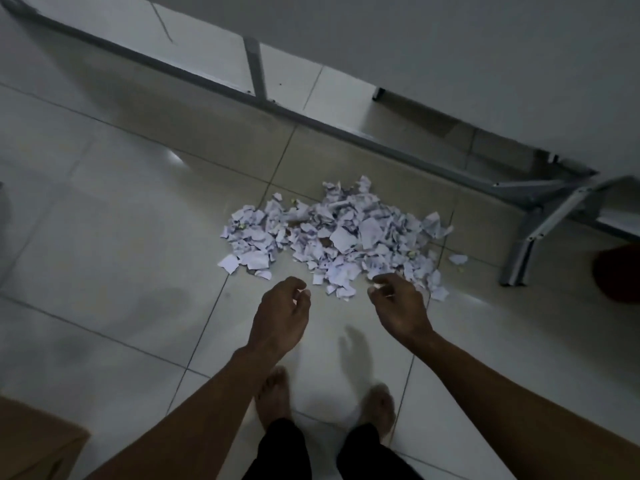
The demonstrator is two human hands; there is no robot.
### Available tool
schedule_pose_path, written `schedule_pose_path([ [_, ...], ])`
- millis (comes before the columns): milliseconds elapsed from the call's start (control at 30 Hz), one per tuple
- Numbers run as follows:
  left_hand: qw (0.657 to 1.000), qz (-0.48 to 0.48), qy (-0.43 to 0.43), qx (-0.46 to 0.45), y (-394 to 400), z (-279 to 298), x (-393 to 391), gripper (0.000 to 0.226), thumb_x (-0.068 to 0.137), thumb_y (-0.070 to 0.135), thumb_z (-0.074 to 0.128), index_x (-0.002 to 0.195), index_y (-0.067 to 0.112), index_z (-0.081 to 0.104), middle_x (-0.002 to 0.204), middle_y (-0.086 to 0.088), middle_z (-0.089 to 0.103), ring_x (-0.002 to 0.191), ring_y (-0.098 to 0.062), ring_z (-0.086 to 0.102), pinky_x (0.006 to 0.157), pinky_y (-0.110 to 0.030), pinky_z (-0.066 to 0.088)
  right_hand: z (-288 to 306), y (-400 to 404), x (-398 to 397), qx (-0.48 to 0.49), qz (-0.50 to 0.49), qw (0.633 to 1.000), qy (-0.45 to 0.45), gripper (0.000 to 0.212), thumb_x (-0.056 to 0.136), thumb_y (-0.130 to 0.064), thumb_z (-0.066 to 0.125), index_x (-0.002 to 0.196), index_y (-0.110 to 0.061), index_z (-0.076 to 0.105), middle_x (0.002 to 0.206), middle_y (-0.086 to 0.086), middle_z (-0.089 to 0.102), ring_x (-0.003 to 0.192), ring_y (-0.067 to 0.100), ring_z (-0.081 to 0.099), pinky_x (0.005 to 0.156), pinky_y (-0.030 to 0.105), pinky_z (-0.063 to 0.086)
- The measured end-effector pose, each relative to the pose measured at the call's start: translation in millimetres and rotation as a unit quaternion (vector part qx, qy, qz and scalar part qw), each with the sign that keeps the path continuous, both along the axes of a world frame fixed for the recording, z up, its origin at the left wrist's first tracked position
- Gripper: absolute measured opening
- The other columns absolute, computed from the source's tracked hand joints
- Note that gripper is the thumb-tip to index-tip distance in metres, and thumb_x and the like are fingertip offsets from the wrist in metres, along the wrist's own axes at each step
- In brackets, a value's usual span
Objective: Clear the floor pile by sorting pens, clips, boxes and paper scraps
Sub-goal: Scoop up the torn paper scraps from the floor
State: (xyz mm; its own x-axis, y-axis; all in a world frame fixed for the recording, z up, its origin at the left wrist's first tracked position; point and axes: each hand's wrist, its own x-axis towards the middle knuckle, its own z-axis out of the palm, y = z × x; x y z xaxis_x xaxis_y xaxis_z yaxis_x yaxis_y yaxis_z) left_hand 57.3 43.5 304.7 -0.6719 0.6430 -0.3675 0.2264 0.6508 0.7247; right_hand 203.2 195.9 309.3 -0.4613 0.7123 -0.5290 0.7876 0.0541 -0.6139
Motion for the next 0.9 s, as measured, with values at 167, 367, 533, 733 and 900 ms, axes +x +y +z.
schedule_pose_path([
  [167, 0.992, -0.119, 0.023, -0.042, 1.8, -84.8, -9.5, 0.028, 0.093, 0.033, 0.05, 0.113, 0.015, 0.061, 0.097, -0.002, 0.065, 0.082, -0.021, 0.062, 0.078, -0.039, 0.051, -85.2, 1.1, 6.3, 0.011, 0.009, 1.0, 0.0, 0.021, 0.092, -0.023, 0.062, 0.111, -0.015, 0.062, 0.088, 0.004, 0.065, 0.077, 0.012, 0.061, 0.062, 0.015, 0.042],
  [367, 0.927, -0.337, 0.139, -0.089, -9.3, -200.8, -35.8, 0.03, 0.099, 0.031, 0.045, 0.125, 0.02, 0.053, 0.117, 0.0, 0.059, 0.1, -0.021, 0.058, 0.081, -0.034, 0.045, -210.8, 13.3, 10.7, -0.017, 0.203, 0.978, -0.031, 0.026, 0.091, -0.03, 0.062, 0.114, -0.019, 0.063, 0.092, -0.002, 0.066, 0.081, 0.015, 0.064, 0.079, 0.034, 0.053],
  [533, 0.816, -0.525, 0.237, -0.042, -30.0, -286.3, -48.4, 0.036, 0.093, 0.04, 0.042, 0.113, 0.014, 0.057, 0.105, -0.006, 0.055, 0.084, -0.026, 0.059, 0.065, -0.033, 0.047, -274.6, 25.6, -13.1, 0.043, 0.347, 0.937, 0.002, 0.023, 0.092, -0.033, 0.061, 0.11, -0.019, 0.065, 0.083, -0.004, 0.07, 0.074, 0.008, 0.061, 0.07, 0.026, 0.048],
  [733, 0.762, -0.591, 0.265, 0.0, -61.0, -357.0, -42.5, 0.057, 0.084, 0.064, 0.051, 0.119, 0.019, 0.05, 0.115, -0.006, 0.051, 0.091, -0.022, 0.049, 0.07, -0.033, 0.043, -338.6, 8.3, -36.7, 0.109, 0.353, 0.926, 0.071, 0.017, 0.09, -0.032, 0.063, 0.101, -0.02, 0.067, 0.065, -0.017, 0.054, 0.062, -0.007, 0.051, 0.064, 0.025, 0.042],
  [900, 0.78, -0.547, 0.304, 0.027, -72.9, -376.9, -42.6, 0.021, 0.098, 0.04, 0.04, 0.098, 0.024, 0.053, 0.098, -0.003, 0.052, 0.081, -0.022, 0.049, 0.067, -0.034, 0.038, -350.8, -2.5, -26.5, 0.132, 0.336, 0.929, 0.077, 0.013, 0.089, -0.036, 0.064, 0.098, -0.027, 0.068, 0.062, -0.014, 0.055, 0.059, -0.002, 0.052, 0.056, 0.023, 0.037],
])
